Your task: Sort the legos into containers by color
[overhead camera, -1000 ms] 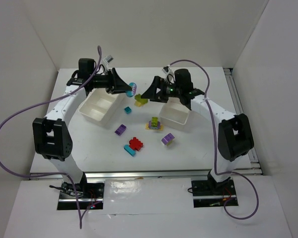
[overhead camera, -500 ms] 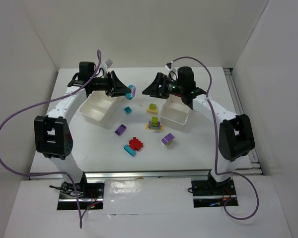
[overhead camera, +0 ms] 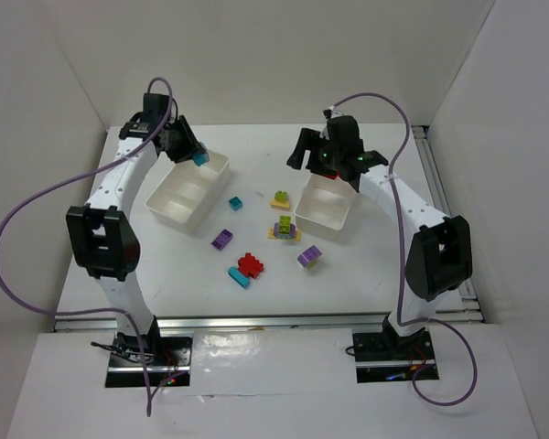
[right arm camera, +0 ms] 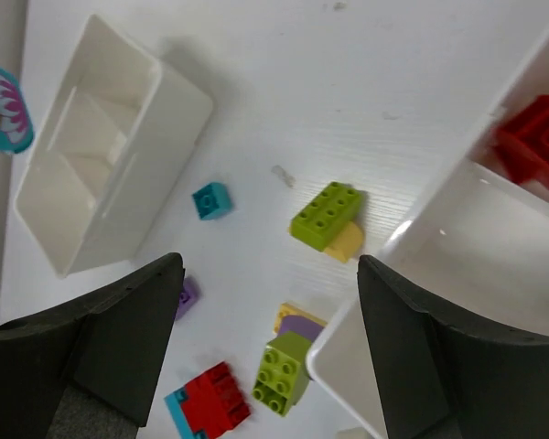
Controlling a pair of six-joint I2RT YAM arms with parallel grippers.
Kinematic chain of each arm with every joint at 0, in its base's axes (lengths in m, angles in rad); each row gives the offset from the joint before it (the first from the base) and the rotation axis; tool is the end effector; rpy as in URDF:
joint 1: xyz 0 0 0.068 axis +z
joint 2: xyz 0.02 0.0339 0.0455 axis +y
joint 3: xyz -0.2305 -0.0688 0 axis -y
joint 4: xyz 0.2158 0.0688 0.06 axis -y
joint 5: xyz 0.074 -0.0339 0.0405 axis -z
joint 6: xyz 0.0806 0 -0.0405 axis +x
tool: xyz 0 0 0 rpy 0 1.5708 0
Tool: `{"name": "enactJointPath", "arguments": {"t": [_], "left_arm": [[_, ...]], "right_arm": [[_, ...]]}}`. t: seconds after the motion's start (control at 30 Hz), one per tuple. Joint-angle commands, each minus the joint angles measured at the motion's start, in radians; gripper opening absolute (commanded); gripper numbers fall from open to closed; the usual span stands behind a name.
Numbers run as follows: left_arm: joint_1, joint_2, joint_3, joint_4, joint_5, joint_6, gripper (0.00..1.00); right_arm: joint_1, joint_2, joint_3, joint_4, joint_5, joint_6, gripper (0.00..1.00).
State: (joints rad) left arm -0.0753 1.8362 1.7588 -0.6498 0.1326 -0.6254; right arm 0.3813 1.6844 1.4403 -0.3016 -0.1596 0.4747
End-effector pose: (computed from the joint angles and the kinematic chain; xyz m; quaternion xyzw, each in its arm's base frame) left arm 0.4132 -0.0419 0.2768 -0.2211 0.8835 -0.1970 0.3629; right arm 0.3677 0.1612 0.2689 0.0015 0.8696 0.2661 0.4159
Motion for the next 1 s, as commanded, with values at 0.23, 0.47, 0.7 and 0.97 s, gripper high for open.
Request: {"name": "enactJointPath", "arguments": {"t": [0.23,0.47,0.7,0.97], "left_arm": [[0.008,0.31,0.316,-0.063,-0.211,-0.021,0.35],[-0.049,0.25,0.328,-0.097,-0.201,0.055,0.75],[-0.271,0.104,0.09,-0.146,-0.372,-0.043,0.65],[-0.394,0.147,-0.024,-0.16,-0.491,-0.295,0.89]], "right_arm": [[-0.015,-0.098,0.019,-0.083,0.131,-0.036,0.85],[-0.024,-0.127,-0.014,-0.105,0.176,-0.027,0.85],[-0.024,-0.118,-0.024,-0.116,0.189,-0.027,0.85],[-0.033,-0.127,-0.034,-0.143,0.189,-0.038,0.9]]}}
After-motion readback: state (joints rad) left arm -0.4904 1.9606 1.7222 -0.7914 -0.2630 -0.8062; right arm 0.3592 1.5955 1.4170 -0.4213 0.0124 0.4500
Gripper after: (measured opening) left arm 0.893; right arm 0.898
